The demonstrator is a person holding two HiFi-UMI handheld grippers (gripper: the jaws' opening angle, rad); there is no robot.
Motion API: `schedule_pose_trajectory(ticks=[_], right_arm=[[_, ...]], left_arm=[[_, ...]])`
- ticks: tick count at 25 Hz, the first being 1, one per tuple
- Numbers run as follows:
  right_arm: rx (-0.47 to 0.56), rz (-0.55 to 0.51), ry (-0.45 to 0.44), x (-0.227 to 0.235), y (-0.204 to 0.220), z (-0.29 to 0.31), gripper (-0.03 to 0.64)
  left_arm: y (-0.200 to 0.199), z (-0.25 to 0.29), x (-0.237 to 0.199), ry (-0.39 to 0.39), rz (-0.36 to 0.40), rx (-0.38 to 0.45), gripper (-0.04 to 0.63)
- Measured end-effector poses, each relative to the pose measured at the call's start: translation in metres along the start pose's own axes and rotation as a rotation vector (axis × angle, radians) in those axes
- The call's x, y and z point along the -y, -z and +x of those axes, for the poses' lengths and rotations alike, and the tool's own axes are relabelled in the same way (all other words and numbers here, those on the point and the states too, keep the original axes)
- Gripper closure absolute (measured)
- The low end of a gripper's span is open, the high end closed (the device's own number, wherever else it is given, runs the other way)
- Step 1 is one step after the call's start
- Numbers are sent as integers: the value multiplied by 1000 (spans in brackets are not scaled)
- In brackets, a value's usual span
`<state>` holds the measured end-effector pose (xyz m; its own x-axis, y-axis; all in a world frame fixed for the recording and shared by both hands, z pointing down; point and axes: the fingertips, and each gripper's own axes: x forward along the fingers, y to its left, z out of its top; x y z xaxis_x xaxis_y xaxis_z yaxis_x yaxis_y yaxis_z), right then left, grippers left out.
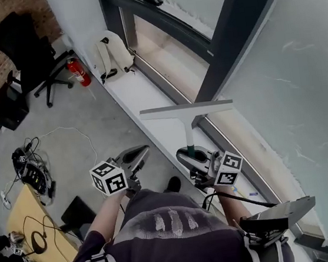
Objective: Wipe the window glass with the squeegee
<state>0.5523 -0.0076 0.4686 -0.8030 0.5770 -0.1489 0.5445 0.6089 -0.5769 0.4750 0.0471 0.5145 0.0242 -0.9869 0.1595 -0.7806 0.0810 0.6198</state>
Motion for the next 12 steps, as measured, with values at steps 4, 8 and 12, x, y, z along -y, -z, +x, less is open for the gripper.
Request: schedule_pose_trajectory(ticks=[4,8,12], right_arm=[[61,1,-63,24,-38,17,580],[55,-53,-34,56,-59,39,580],[70,-93,22,86,-78,76,580]], left_arm=[[-12,16,-21,-43,-10,-16,591],[-35,34,-47,-34,50,-31,591],[-81,38,-96,9,74,10,591]])
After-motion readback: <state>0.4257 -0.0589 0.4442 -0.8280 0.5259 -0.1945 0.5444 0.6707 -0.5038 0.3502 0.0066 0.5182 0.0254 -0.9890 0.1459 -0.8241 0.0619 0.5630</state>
